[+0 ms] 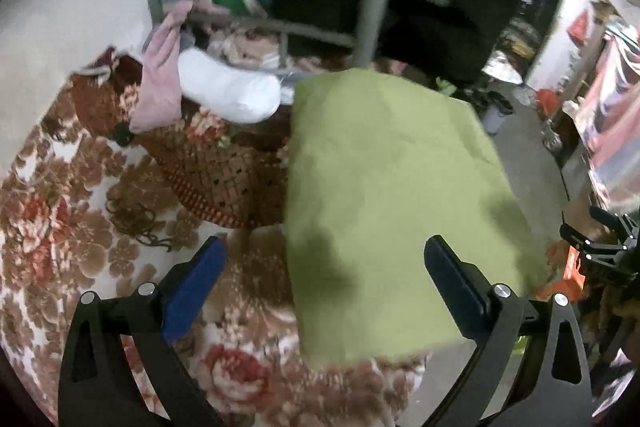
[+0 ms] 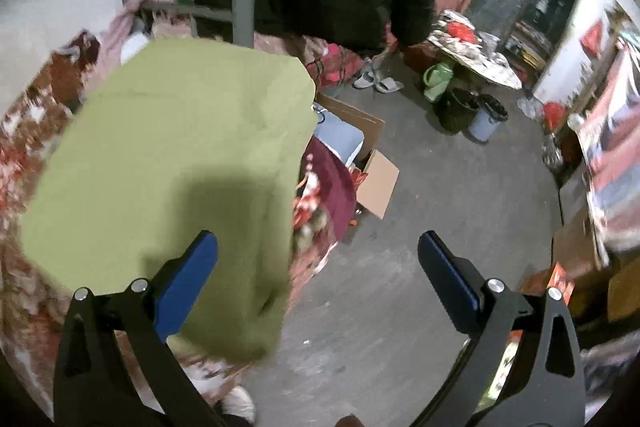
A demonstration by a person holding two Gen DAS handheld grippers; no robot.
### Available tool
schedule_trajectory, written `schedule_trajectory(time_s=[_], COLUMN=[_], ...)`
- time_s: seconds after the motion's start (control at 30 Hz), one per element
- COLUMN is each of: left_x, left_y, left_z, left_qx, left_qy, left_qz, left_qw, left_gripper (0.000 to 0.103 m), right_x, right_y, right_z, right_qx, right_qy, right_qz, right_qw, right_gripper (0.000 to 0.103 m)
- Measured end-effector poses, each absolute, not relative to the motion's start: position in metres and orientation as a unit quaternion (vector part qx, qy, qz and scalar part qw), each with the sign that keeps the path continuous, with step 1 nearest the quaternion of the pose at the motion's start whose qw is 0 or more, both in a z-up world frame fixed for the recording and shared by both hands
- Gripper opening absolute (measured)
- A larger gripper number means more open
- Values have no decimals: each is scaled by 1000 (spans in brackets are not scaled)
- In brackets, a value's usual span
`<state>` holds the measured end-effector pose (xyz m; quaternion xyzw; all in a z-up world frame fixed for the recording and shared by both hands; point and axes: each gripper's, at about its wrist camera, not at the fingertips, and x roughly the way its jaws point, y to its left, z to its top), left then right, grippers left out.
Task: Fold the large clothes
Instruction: 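Open both grippers and withdraw from the stacked jacket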
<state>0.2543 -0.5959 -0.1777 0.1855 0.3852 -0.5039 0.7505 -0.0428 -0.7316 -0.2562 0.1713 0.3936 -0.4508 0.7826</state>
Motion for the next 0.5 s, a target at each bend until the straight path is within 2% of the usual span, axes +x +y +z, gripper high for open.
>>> schedule_trajectory(time_s=[0.2,0.5], left_x=[203,116], left_y=[-524,-404], left_z=[-157,-85], left_qx=[189,206], left_qy=[368,295], left_qz=[-527,-565], left_qw=[743,742], left_gripper=[98,98], right_x=[-77,-123], right_y=[-621,-483], right_z=[-202,-118], right_qx=[189,203], right_qy=[344,298], right_qz=[-451,-432], right_qw=[802,826], right_gripper=[98,98])
